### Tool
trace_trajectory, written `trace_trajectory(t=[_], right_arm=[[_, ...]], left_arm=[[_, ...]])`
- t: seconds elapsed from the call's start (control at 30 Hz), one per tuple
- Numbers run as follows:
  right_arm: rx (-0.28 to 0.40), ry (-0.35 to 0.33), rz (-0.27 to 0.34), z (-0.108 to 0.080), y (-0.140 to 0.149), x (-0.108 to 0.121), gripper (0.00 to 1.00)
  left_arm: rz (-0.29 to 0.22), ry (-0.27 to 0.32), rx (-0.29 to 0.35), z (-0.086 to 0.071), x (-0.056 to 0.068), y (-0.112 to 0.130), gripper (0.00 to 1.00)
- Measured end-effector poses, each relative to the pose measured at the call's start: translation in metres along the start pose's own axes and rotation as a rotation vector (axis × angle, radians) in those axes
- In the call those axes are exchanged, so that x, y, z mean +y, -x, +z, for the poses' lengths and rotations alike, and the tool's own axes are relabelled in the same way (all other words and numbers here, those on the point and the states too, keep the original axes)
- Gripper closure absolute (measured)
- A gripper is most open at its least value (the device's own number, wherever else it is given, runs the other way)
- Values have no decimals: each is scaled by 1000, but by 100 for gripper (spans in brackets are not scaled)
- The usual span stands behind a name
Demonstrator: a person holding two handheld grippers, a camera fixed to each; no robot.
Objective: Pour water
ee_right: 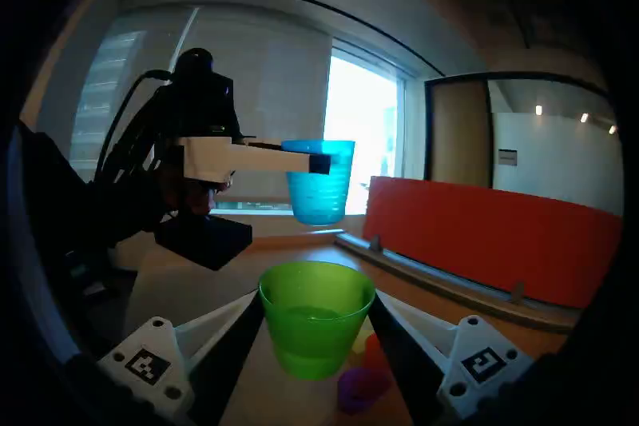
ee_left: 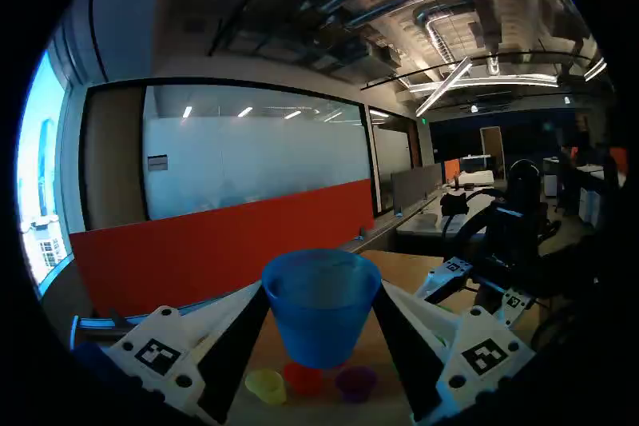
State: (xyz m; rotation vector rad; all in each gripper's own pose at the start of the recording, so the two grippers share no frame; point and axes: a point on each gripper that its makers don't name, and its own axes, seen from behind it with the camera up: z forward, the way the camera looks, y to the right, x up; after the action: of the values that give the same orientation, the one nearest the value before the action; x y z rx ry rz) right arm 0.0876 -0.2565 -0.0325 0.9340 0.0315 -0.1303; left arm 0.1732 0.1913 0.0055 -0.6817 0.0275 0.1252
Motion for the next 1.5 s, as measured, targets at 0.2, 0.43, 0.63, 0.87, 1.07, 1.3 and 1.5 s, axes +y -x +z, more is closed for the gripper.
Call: trace_trajectory(t=[0.2, 0.43, 0.63, 0.87, 1.07, 1.3, 1.5], right_arm=[[-4, -2, 13, -1, 0, 0, 9], [-37, -14, 14, -1, 9, -2, 9], [-76, -29, 13, -1, 20, -2, 9], [-130, -46, 21, -1, 38, 1, 9], [-187, -64, 8, 0, 58, 2, 9], [-254, -87, 4, -1, 81, 2, 9], [-308, -110, -1, -1, 100, 2, 9]], left_arm=[[3, 2, -58, 0, -4, 19, 14], [42, 11, -158, 1, -3, 52, 13], [71, 16, -227, 4, -3, 76, 13], [78, 30, -294, 8, -5, 101, 12], [94, 35, -353, 9, -9, 124, 11], [95, 60, -417, 9, -7, 153, 11], [119, 77, -484, 8, -9, 180, 11]])
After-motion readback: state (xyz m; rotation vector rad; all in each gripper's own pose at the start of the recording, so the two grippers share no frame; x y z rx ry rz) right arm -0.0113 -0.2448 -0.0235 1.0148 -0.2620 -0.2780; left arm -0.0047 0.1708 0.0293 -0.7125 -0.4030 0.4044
